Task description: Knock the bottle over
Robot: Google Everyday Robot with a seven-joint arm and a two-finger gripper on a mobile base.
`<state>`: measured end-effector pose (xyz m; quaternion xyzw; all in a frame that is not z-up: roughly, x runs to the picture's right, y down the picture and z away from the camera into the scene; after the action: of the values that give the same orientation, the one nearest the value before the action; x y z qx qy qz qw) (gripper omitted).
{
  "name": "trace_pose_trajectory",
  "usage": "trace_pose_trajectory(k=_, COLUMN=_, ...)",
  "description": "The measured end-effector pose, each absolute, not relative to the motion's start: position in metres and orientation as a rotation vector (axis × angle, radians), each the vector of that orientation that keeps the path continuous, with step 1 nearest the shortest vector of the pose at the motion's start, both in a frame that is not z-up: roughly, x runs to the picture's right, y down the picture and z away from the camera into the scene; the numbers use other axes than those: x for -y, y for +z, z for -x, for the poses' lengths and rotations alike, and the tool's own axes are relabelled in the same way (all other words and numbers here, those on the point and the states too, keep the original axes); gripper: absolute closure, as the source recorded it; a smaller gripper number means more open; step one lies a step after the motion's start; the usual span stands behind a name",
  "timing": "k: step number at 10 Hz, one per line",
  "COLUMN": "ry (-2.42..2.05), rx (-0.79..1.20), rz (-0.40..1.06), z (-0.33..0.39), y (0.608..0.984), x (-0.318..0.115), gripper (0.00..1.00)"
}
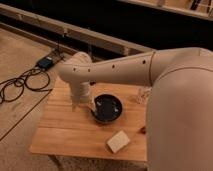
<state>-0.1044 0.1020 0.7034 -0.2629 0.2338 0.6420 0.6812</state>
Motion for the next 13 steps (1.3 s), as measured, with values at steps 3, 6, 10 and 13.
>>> trace_pose_trajectory(k=3, ry=1.44, rx=-0.525, rz=0.59, z=0.1044, y=0.7033, x=-0.102, gripper=0.35)
trace_pose_trajectory(k=6, ry=1.44, rx=-0.525, rz=0.59, z=0.1043, y=0.7034, x=-0.102, gripper=0.35)
trace_pose_trajectory(k=10, ry=1.44, rx=-0.525, rz=0.59, z=0.1044, y=0.7033, x=-0.102, gripper=0.35)
trace_pose_trajectory(k=13, ry=1.44, rx=-0.53, rz=0.59, z=0.1003, y=0.7042, x=-0.102, gripper=0.35)
